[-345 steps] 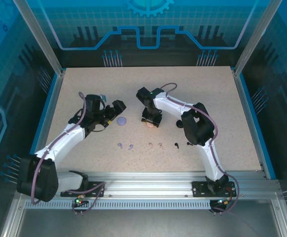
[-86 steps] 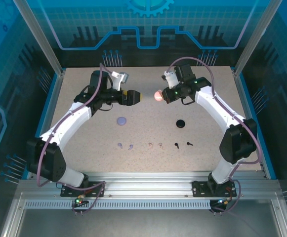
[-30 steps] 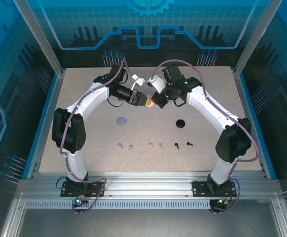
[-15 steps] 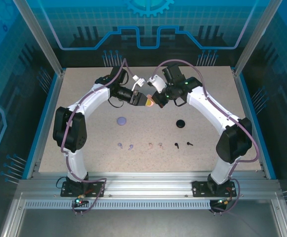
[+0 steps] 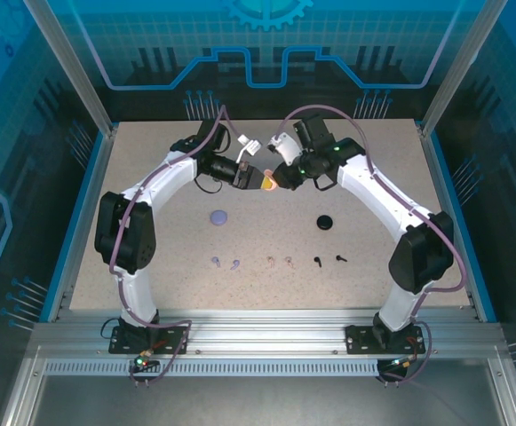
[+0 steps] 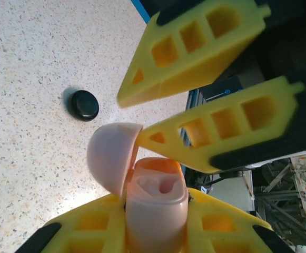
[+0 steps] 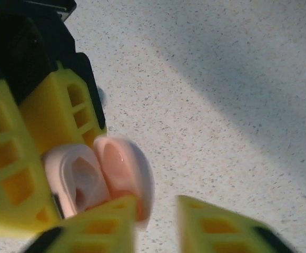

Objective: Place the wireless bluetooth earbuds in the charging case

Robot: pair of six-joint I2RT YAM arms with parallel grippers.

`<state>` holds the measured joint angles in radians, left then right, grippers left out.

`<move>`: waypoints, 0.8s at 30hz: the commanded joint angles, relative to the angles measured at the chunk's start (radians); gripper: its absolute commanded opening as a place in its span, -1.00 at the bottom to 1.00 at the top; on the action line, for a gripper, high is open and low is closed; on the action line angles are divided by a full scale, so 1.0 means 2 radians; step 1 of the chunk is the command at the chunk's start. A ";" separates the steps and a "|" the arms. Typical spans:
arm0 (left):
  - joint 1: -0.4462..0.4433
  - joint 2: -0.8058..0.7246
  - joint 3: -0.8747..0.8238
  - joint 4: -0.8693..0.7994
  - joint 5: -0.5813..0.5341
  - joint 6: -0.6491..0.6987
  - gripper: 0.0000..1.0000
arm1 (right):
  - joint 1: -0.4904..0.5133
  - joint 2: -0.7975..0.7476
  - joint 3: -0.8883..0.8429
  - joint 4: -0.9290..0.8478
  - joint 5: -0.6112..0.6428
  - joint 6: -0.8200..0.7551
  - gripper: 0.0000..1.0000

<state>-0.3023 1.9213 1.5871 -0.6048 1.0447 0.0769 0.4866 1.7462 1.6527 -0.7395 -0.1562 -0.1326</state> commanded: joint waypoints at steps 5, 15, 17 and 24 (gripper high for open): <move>0.019 -0.045 -0.076 0.108 -0.047 -0.058 -1.00 | -0.045 -0.084 -0.031 0.011 -0.028 0.058 -0.01; 0.019 -0.172 -0.245 0.361 -0.157 -0.137 -1.00 | -0.041 -0.140 -0.116 -0.026 0.003 0.197 0.07; 0.019 -0.203 -0.286 0.425 -0.194 -0.150 -1.00 | -0.029 -0.148 -0.150 -0.020 0.004 0.234 0.07; 0.012 -0.291 -0.406 0.612 -0.322 -0.138 -1.00 | 0.051 -0.138 -0.238 0.000 0.050 0.305 0.06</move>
<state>-0.2695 1.4036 0.8341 0.3702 0.5507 -0.2111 0.5320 1.4639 1.2121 -0.7486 -0.1047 0.3759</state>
